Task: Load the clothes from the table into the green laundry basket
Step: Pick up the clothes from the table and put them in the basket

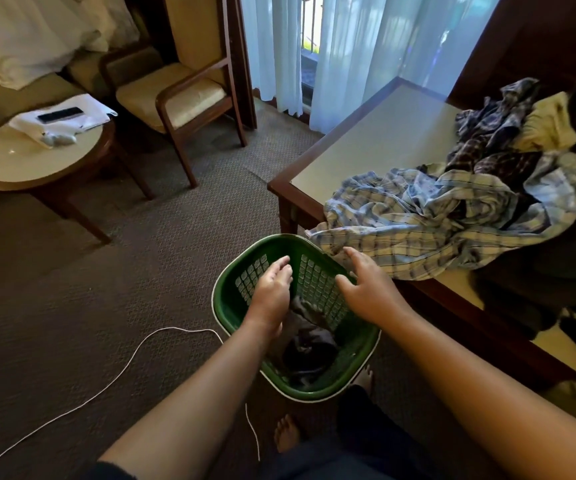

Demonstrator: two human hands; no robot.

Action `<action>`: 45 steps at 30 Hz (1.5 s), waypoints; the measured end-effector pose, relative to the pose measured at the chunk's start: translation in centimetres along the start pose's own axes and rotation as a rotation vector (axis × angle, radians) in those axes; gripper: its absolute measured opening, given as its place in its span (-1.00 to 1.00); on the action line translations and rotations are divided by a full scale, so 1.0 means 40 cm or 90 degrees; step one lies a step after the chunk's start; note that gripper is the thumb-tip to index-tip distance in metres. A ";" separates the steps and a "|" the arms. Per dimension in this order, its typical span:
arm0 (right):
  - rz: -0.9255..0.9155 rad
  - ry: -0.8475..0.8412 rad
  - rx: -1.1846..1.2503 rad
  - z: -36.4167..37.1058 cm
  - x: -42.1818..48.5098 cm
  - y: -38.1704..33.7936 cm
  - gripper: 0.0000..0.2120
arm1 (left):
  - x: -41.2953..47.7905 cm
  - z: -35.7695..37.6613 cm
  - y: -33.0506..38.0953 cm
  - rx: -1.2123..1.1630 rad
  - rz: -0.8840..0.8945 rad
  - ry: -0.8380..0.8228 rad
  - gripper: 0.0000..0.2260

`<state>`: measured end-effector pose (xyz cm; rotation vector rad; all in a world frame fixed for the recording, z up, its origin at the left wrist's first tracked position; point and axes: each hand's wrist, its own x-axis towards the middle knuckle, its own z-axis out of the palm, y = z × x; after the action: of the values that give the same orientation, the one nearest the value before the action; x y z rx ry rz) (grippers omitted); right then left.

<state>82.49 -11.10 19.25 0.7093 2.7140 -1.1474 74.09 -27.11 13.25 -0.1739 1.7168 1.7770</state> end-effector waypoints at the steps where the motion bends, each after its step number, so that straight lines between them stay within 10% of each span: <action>1: -0.001 0.016 -0.006 -0.012 0.005 0.006 -0.37 | 0.005 0.023 0.012 0.016 0.005 -0.022 -0.69; 15: 0.183 0.041 -0.160 -0.167 0.236 0.309 0.00 | 0.133 0.302 0.154 0.187 0.048 -0.190 -0.60; 20: 0.218 0.063 -0.062 -0.170 0.264 0.351 -0.55 | 0.184 0.306 0.148 0.319 0.121 -0.206 -0.49; 23: 0.131 0.144 0.092 -0.176 0.242 0.297 -0.77 | 0.198 0.294 0.144 0.366 0.229 -0.187 -0.08; 27: -0.009 0.090 0.467 -0.202 0.141 0.162 -0.76 | 0.216 0.284 0.168 0.376 0.254 -0.229 0.26; 30: -0.064 0.025 0.654 -0.236 0.074 0.127 -0.63 | 0.186 0.279 0.197 0.220 0.149 -0.392 -0.23; 34: -0.080 0.058 0.475 -0.242 0.025 0.137 -0.61 | 0.132 0.276 0.204 0.031 0.069 -0.364 -0.66; 41: 0.027 0.225 -0.134 -0.213 -0.002 0.197 0.08 | 0.025 0.230 0.259 -0.179 0.002 -0.528 -0.55; 45: 0.059 0.290 -0.027 -0.227 0.011 0.180 -0.16 | -0.013 0.209 0.292 -0.142 0.022 -0.466 -0.63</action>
<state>86.10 -0.21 20.87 1.2056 3.0086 -1.0042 71.14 -18.69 24.52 0.3744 1.0048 1.7512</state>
